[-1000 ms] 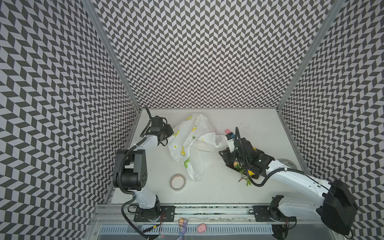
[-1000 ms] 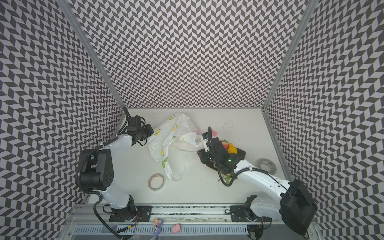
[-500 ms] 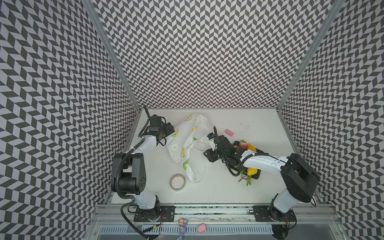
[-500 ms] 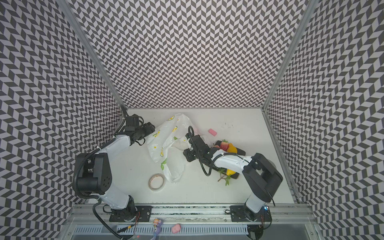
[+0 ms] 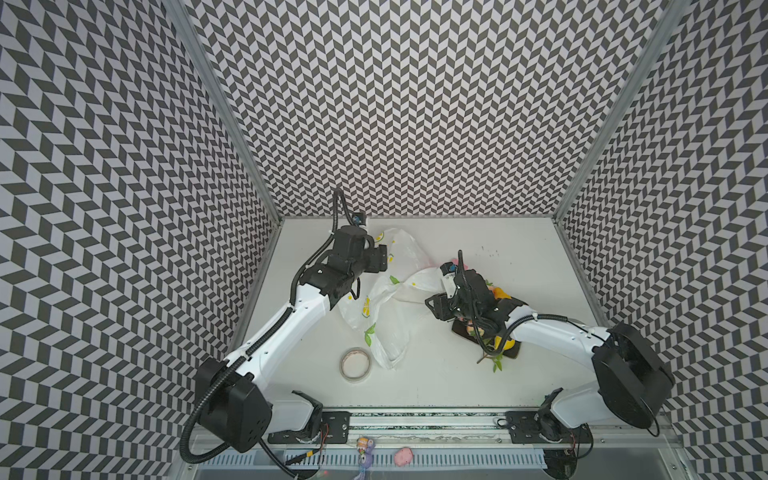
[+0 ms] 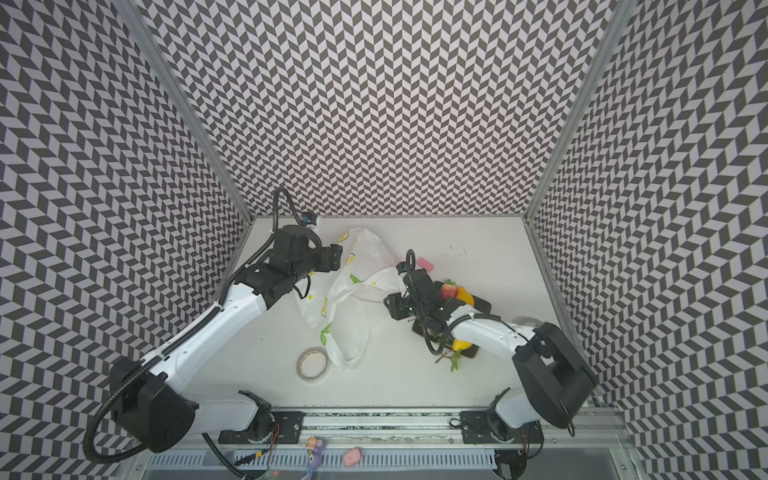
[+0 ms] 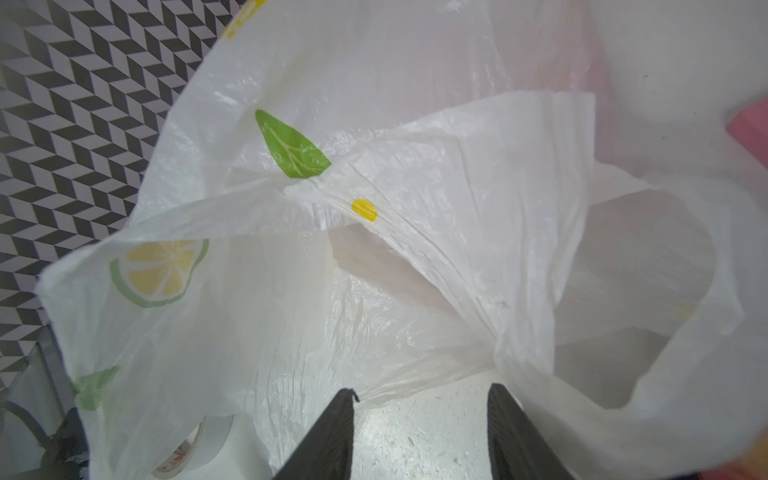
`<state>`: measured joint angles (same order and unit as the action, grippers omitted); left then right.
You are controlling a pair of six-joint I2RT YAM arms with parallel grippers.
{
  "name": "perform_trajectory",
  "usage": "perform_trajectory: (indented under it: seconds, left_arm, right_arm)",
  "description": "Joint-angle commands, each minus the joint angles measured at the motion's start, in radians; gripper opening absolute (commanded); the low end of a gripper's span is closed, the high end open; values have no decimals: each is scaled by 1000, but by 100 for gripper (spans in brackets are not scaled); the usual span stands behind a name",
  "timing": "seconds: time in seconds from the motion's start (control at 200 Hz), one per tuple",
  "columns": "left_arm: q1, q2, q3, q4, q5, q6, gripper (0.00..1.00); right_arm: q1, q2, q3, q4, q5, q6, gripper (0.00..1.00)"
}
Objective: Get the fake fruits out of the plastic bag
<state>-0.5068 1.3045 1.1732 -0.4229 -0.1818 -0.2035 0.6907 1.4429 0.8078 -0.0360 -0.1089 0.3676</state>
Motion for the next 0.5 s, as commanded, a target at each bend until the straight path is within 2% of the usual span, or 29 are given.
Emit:
perform_trajectory:
  seconds: [0.0, 0.105, 0.205, 0.375, 0.496]
  left_arm:
    - [-66, -21, -27, -91, -58, 141, 86]
    - [-126, 19, -15, -105, -19, 221, 86]
    - [-146, 85, 13, -144, 6, 270, 87]
    - [-148, 171, 60, -186, -65, 321, 87]
    - [-148, 212, 106, -239, -63, 340, 87]
  right_arm:
    - [-7, -54, -19, 37, 7, 28, 51]
    - [-7, -69, -20, 26, 4, 28, 51]
    - [-8, -81, -18, 16, 7, 30, 51]
    - [-8, -111, -35, 18, 23, 49, 52]
    - [-8, -123, -42, 13, 29, 58, 52]
